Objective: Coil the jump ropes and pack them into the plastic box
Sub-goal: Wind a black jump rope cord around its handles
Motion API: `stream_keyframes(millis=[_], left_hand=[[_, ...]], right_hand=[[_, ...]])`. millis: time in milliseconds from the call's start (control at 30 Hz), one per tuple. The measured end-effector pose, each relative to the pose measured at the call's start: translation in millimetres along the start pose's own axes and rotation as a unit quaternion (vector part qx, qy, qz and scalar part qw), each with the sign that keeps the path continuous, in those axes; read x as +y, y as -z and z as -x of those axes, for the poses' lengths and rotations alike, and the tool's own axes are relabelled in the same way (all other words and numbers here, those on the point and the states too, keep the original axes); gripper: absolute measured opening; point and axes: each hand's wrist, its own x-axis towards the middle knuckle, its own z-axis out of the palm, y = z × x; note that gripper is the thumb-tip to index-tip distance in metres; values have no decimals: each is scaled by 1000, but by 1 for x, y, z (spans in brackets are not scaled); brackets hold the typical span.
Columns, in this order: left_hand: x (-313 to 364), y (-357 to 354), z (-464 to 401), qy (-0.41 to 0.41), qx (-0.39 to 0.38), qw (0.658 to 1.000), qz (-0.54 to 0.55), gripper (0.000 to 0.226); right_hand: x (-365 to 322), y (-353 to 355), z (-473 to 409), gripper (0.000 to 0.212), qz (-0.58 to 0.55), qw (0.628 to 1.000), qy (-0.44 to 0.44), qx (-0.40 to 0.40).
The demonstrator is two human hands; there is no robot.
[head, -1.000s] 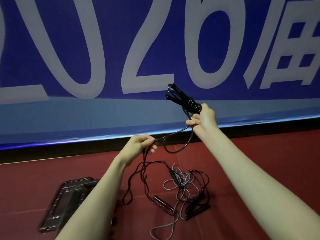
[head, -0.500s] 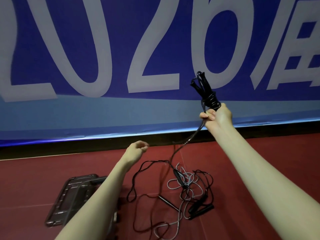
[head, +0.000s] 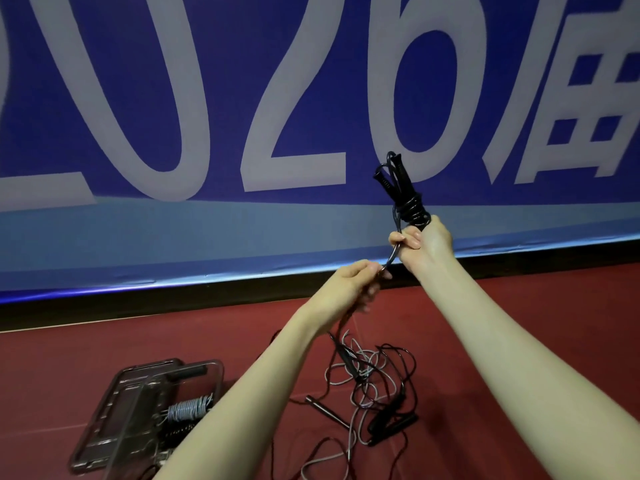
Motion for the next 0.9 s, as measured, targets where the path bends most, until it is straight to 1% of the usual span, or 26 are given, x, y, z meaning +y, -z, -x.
stream_keyframes(millis=[100, 167, 267, 300, 367, 433, 500, 567, 600, 633, 667, 700, 733, 767, 800, 833, 900], left_hand=[[10, 5, 6, -34, 48, 990, -128, 32], [15, 7, 9, -66, 66, 967, -237, 34], [19, 10, 15, -100, 47, 923, -369, 29], [21, 12, 16, -110, 36, 906, -406, 25], [29, 16, 20, -131, 23, 882, -452, 20], [42, 22, 24, -148, 31, 861, -485, 21], [55, 29, 29, -166, 53, 838, -518, 23], [64, 36, 35, -172, 68, 830, -527, 21], [68, 39, 37, -170, 70, 830, -527, 20], [71, 42, 40, -166, 70, 828, -530, 20], [74, 45, 42, -162, 66, 827, -534, 20], [76, 46, 44, -158, 59, 826, -538, 20], [78, 47, 45, -155, 51, 824, -543, 20], [79, 47, 46, -150, 43, 821, -550, 20], [80, 46, 47, -145, 35, 816, -559, 21], [81, 43, 47, -140, 26, 812, -566, 21], [81, 40, 47, -127, 7, 809, -573, 21]], right_hand=[[5, 2, -2, 33, 47, 999, 10, 20], [8, 2, -2, 29, 123, 990, 51, 54], [14, 2, -5, 27, 243, 955, 147, 85], [16, 2, -6, 27, 284, 938, 178, 87], [17, 2, -7, 27, 374, 893, 237, 86], [16, 3, -4, 29, 446, 845, 288, 70], [15, 6, 0, 33, 494, 797, 345, 34], [15, 8, 5, 38, 540, 748, 386, -9], [15, 9, 6, 38, 553, 734, 393, -24], [15, 8, 6, 38, 553, 735, 390, -31], [15, 6, 6, 37, 539, 755, 372, -25], [15, 3, 5, 35, 510, 790, 340, -10], [14, 0, 4, 32, 469, 834, 291, 8], [14, -2, 3, 29, 418, 878, 233, 22], [14, -4, 3, 27, 368, 913, 175, 31], [14, -4, 3, 25, 326, 936, 125, 36], [13, -2, 3, 24, 276, 959, 61, 38]])
